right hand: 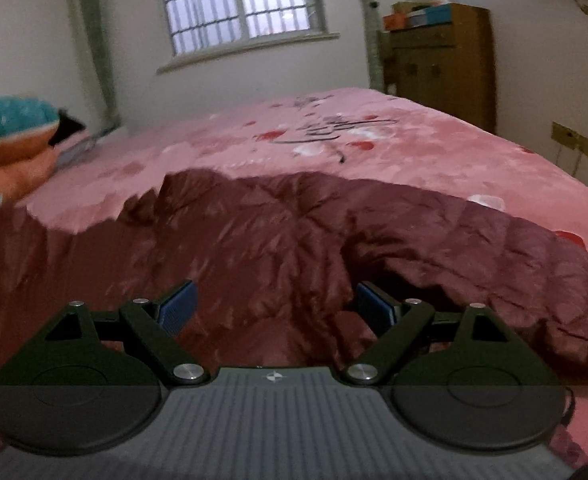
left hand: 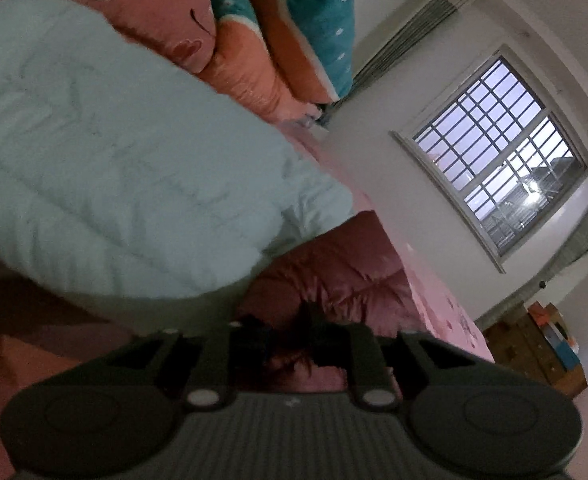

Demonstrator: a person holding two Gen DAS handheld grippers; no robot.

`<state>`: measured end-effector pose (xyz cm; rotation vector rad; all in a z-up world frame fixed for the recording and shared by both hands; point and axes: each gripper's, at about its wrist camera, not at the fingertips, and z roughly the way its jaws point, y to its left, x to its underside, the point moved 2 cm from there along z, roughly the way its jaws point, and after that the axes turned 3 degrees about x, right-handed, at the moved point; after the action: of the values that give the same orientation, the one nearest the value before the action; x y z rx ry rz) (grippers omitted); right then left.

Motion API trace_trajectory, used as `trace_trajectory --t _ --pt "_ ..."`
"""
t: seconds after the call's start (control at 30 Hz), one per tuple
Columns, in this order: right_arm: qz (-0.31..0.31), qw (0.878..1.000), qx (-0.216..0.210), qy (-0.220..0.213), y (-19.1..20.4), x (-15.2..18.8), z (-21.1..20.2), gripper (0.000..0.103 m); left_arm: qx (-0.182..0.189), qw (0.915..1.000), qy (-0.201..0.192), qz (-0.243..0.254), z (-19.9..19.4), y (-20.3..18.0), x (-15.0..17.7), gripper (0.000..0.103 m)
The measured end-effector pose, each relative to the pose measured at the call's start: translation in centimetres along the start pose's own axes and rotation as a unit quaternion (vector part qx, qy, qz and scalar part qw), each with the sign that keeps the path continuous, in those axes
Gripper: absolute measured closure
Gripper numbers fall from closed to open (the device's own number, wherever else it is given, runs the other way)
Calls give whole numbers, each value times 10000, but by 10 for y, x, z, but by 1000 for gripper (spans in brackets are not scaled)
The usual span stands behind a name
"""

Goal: Fold large clothes

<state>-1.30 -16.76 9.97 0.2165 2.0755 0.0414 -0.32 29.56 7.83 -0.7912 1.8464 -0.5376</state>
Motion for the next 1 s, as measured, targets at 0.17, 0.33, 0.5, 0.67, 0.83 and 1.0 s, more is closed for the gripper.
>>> trace_trajectory --t 0.17,0.33,0.5,0.67,0.83,1.0 --pt "-62 9999 -26 79 -4 1 -7 0 115 9994 260 198 -12 5 -8 60" --pt "125 9998 -8 131 -9 2 -9 0 423 9977 507 121 -25 6 -9 24" --pt "299 9995 24 136 -15 4 -15 0 653 9957 564 -326 -35 7 -16 18" --pt "180 9998 39 83 -4 10 -7 0 707 9962 497 36 -53 -1 -34 18" --pt "10 10000 58 76 6 15 -8 0 376 9988 -310 82 -81 15 -66 4" --pt "-279 9996 89 0 18 18 -14 0 -34 9977 -672 -1 -103 40 -88 4"
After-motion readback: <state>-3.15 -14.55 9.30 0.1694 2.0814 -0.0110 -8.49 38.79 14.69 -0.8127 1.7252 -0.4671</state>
